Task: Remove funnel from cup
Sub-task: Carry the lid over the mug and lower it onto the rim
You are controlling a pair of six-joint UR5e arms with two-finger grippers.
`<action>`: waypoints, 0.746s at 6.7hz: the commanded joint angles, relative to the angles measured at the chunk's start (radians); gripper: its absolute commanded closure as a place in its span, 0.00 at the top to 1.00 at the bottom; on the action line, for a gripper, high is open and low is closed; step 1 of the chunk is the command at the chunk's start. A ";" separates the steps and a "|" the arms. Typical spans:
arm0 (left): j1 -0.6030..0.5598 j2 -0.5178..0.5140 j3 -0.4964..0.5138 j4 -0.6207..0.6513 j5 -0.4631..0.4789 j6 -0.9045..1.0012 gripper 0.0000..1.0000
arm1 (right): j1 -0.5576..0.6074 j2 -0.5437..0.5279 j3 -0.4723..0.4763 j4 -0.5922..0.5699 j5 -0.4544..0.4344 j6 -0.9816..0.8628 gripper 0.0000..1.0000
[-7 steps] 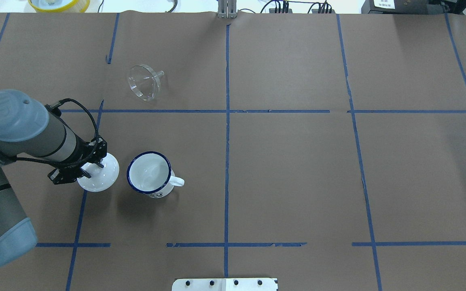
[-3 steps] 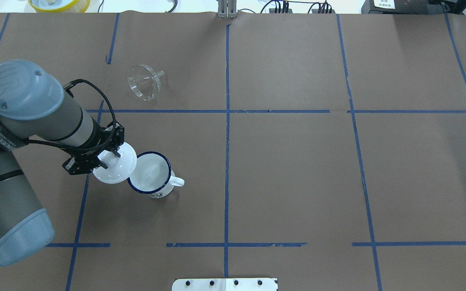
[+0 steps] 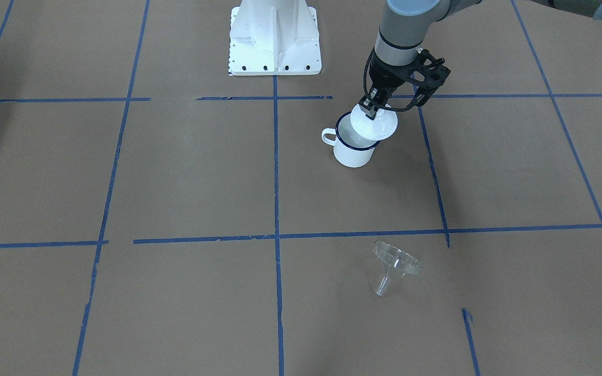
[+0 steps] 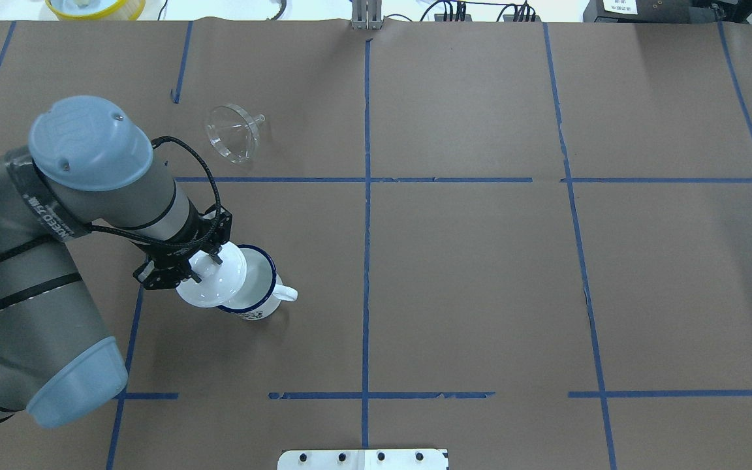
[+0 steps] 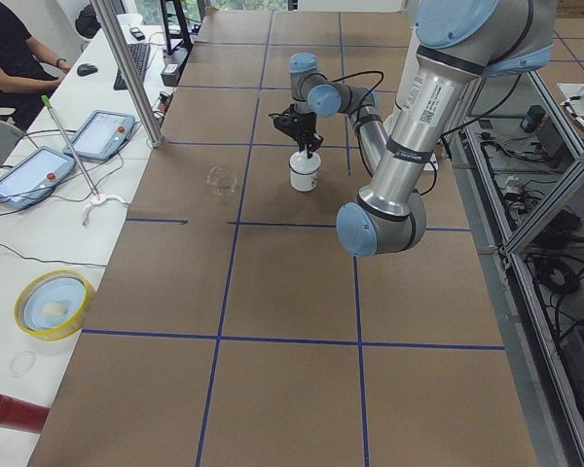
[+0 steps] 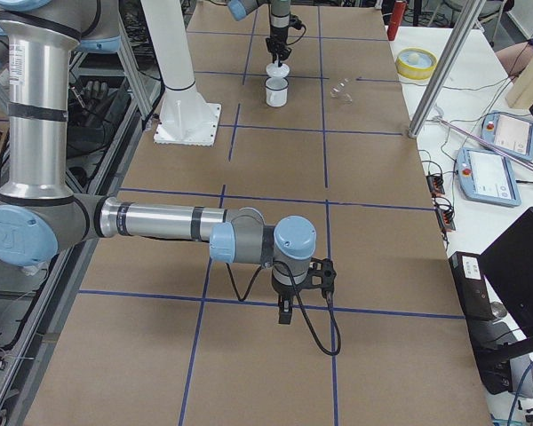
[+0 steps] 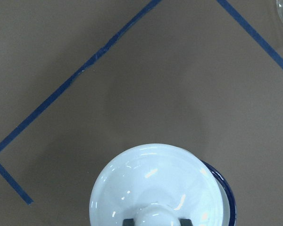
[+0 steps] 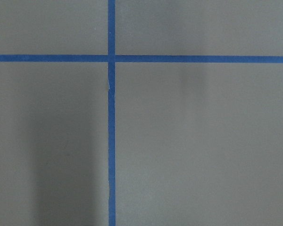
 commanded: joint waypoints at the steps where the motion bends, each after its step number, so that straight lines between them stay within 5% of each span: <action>1: 0.021 -0.012 0.014 0.001 -0.001 -0.005 0.00 | 0.000 0.000 0.000 0.000 0.000 0.000 1.00; 5: 0.035 -0.039 0.037 -0.002 0.010 -0.002 0.00 | 0.000 0.000 0.000 0.000 0.000 0.000 1.00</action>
